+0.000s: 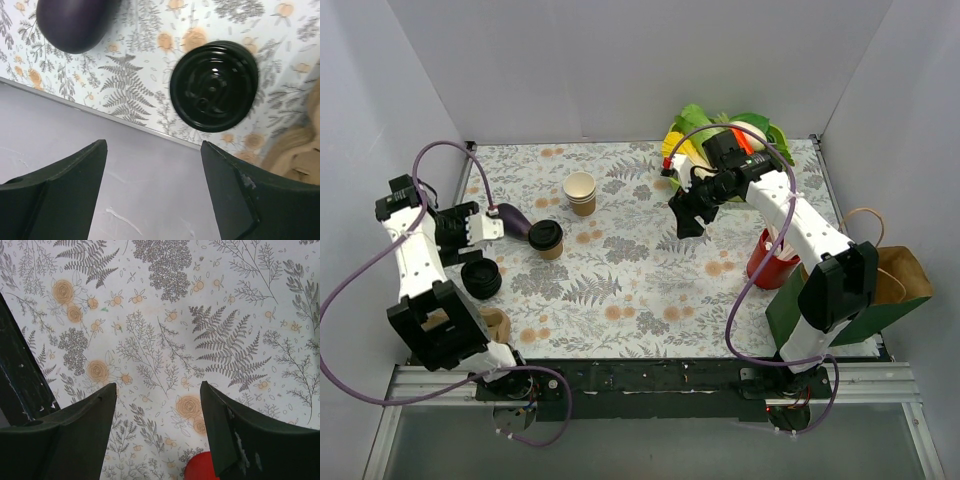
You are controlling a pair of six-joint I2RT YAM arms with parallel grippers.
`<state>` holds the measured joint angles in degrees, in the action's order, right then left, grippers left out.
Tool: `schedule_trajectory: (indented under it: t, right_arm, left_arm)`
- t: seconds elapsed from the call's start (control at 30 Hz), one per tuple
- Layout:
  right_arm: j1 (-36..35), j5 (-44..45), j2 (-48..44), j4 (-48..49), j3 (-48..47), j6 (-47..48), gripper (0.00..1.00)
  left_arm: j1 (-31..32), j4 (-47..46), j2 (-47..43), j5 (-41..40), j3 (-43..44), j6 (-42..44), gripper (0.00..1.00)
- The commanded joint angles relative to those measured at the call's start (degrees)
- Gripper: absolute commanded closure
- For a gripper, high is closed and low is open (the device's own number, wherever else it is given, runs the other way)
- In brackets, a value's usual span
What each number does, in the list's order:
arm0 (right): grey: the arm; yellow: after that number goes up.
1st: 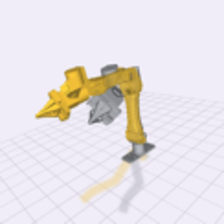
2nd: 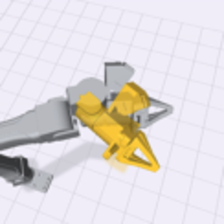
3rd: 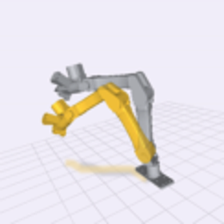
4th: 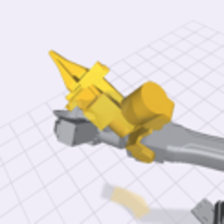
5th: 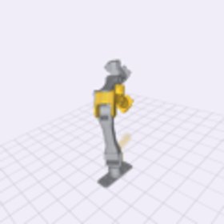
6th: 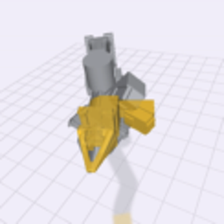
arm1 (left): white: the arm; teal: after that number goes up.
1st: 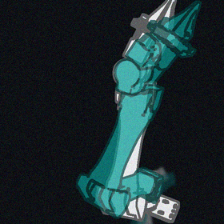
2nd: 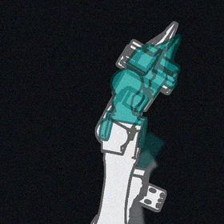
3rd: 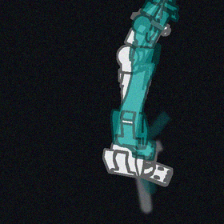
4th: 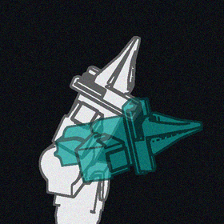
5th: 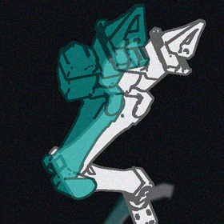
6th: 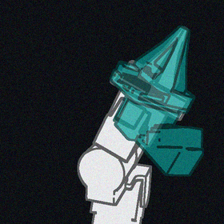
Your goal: Pack the takeout coffee
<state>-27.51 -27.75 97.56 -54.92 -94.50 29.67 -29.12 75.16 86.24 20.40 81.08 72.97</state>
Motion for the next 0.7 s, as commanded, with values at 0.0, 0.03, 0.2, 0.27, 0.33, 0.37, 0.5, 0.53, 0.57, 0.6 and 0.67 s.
schedule_trajectory:
  t: [0.0, 0.03, 0.2, 0.27, 0.33, 0.37, 0.5, 0.53, 0.57, 0.6, 0.67]
  right_arm:
    - [-0.4, 0.1, -2.4, 3.4, 1.6, -0.8, 0.25]
    - [-0.4, 0.0, -2.2, 3.4, 1.6, -0.8, 0.25]
    - [-0.4, 0.5, -1.8, 3.1, 0.3, -0.8, 0.25]
    - [-0.4, 0.5, -1.7, 2.7, 0.4, -0.9, 0.25]
    - [-0.4, -0.1, -1.8, 2.6, 1.2, -1.3, 0.25]
    - [-0.4, -0.4, -1.8, 2.5, 1.5, -1.5, 0.25]
    - [-0.4, -1.3, -1.3, 2.3, 1.9, -1.9, 0.25]
    - [-0.4, -1.3, -1.1, 2.2, 1.9, -1.9, 0.25]
    - [-0.4, -1.4, -1.0, 2.3, 1.5, -1.9, 0.25]
    - [-0.3, -1.4, -0.8, 2.3, 1.4, -1.9, 0.25]
    - [-0.4, -1.4, -0.4, 2.3, 1.1, -1.8, 0.25]
  left_arm:
    - [-0.7, 4.9, -11.3, 1.0, -5.1, 3.3, 0.24]
    - [-0.6, 5.0, -11.7, 1.3, -7.0, 1.0, 0.24]
    - [-0.7, 4.9, -12.1, 0.4, -12.9, -7.7, 0.3]
    - [-0.7, 4.8, -12.7, -0.5, -16.2, -11.7, 0.31]
    - [-0.7, 4.7, -13.5, -1.7, -17.9, -15.4, 0.32]
    - [-0.7, 4.6, -13.4, -3.2, -18.9, -20.5, 0.35]
    - [-0.7, 4.4, -13.6, -5.4, -17.6, -35.7, 0.39]
    - [-0.7, 4.4, -13.6, -5.4, -17.2, -38.5, 0.39]
    - [-0.7, 4.4, -14.1, -6.4, -17.1, -40.4, 0.39]
    - [-0.7, 4.3, -14.2, -7.3, -18.1, -41.9, 0.39]
    - [-0.7, 4.1, -13.6, -8.6, -19.4, -41.9, 0.38]
